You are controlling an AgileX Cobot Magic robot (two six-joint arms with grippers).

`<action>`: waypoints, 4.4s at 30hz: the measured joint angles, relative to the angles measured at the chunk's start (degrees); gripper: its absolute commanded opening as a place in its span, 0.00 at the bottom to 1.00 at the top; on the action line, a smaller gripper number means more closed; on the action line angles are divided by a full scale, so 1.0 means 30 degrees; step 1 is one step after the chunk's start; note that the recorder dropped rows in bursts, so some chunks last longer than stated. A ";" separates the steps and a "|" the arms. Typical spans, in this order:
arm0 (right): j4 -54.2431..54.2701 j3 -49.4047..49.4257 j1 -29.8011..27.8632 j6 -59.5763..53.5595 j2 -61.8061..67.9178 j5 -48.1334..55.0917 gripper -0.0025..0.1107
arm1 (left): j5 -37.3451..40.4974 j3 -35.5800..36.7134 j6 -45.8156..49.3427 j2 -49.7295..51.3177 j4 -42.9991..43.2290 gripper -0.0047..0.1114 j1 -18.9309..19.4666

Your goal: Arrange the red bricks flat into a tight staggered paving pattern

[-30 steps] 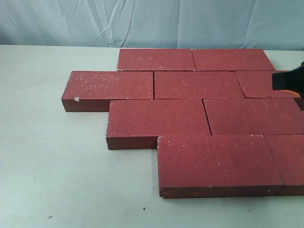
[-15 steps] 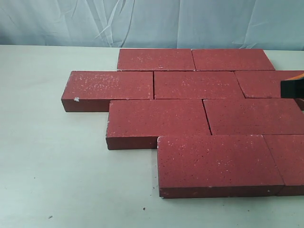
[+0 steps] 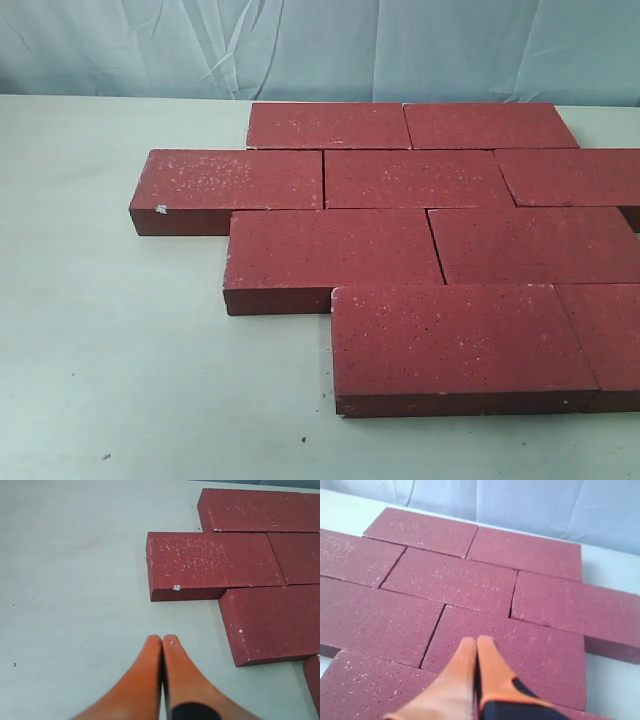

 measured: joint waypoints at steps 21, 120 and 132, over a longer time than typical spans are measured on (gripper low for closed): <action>-0.0422 0.7572 -0.3496 0.0000 -1.2141 -0.2187 0.02 | 0.0000 0.0000 0.0000 0.0000 0.0000 0.04 0.0000; -0.2560 1.2800 -0.3496 0.3979 -1.2844 -0.4833 0.02 | -0.5969 0.4632 0.0203 -0.4990 0.1350 0.04 0.0000; -0.2560 1.2800 -0.3496 0.3979 -1.2844 -0.4833 0.02 | -1.0039 1.1272 0.0212 -1.0490 0.2851 0.04 0.0000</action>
